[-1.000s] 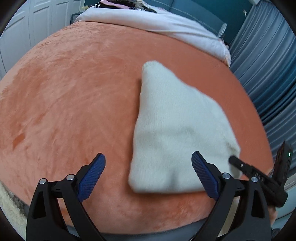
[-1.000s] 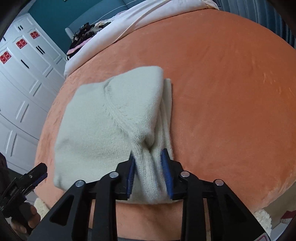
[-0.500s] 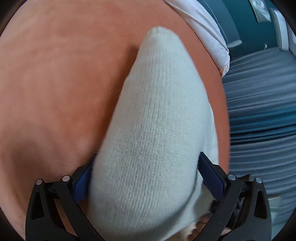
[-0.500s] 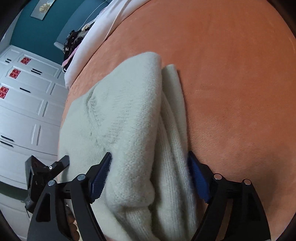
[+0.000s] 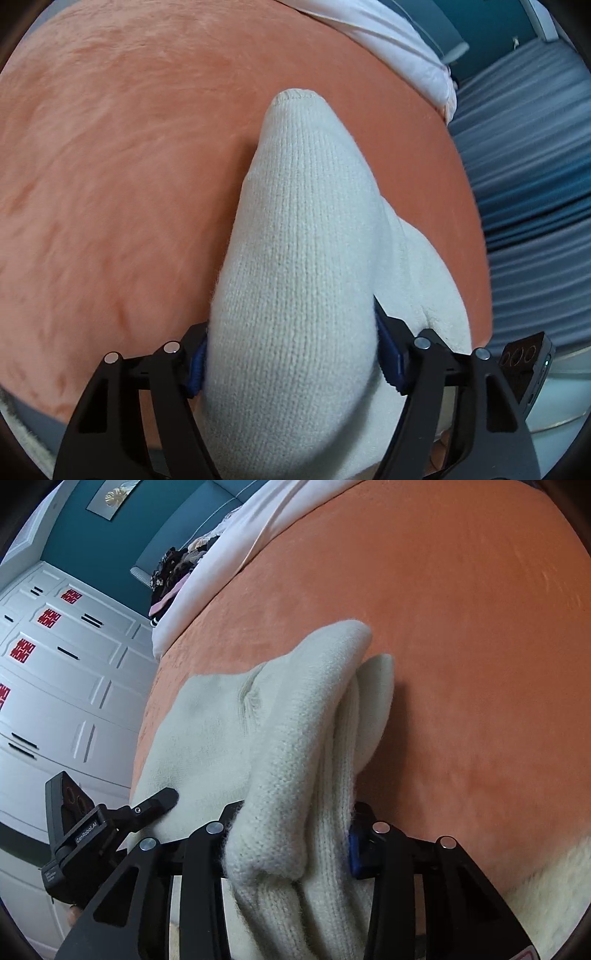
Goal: Fold small clothes
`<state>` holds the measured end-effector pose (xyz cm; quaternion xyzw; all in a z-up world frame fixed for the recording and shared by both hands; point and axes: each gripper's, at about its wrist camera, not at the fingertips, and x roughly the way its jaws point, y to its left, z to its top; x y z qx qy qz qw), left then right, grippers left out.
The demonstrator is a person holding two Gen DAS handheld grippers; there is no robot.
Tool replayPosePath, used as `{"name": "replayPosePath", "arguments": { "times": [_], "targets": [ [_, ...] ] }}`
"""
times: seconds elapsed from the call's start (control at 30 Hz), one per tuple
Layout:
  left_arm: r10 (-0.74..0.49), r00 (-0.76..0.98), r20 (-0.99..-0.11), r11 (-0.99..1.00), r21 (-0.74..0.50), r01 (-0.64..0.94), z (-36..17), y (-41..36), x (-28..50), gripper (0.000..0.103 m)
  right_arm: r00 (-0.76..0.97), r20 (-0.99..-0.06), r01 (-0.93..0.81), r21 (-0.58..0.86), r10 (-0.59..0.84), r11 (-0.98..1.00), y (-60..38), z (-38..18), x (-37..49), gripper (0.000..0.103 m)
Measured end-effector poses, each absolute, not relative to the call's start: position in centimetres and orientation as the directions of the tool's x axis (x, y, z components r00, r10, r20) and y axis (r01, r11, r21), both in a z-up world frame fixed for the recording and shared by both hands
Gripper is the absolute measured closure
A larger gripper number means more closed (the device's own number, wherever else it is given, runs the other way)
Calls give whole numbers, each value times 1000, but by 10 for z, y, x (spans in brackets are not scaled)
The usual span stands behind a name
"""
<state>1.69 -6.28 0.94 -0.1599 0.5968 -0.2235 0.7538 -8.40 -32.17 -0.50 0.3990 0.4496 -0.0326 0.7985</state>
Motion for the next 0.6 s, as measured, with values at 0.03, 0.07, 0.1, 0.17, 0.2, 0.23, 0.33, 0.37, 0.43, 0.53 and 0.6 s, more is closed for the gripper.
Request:
{"name": "replayPosePath", "arguments": {
  "times": [0.03,0.07,0.1,0.17,0.2,0.23,0.33,0.37,0.43,0.53,0.6],
  "targets": [
    [-509,172,-844,860,-487,154,7,-59,7,33,579,-752,422,606,314,674,-314,-12,-95,66],
    [-496,160,-854,867,-474,156,5,-55,-2,33,571,-757,430,605,317,670,-308,-16,-105,66],
    [-489,154,-859,870,-467,159,1,-52,-8,32,569,-759,436,606,318,665,-304,-20,-113,65],
    [-486,155,-860,870,-460,176,-3,-45,-23,32,574,-755,447,613,318,651,-298,-24,-126,65],
    [-485,157,-860,870,-457,182,-2,-44,-24,32,572,-757,447,610,315,654,-296,-22,-128,65],
    [-484,158,-861,871,-456,184,0,-43,-26,33,569,-761,443,602,310,665,-294,-19,-129,65],
    [-492,170,-854,866,-460,196,10,-39,-27,34,578,-763,420,583,291,695,-288,-3,-129,66],
    [-494,180,-851,864,-459,206,15,-36,-29,35,584,-760,414,581,285,701,-286,3,-129,66],
    [-498,200,-844,861,-454,231,26,-33,-31,36,593,-755,404,580,280,707,-284,13,-132,66],
    [-507,215,-834,853,-451,262,40,-23,-37,36,610,-744,391,582,273,713,-279,26,-137,67],
    [-515,226,-827,848,-453,274,46,-18,-40,36,624,-735,381,582,264,718,-277,35,-142,67]
  ]
}}
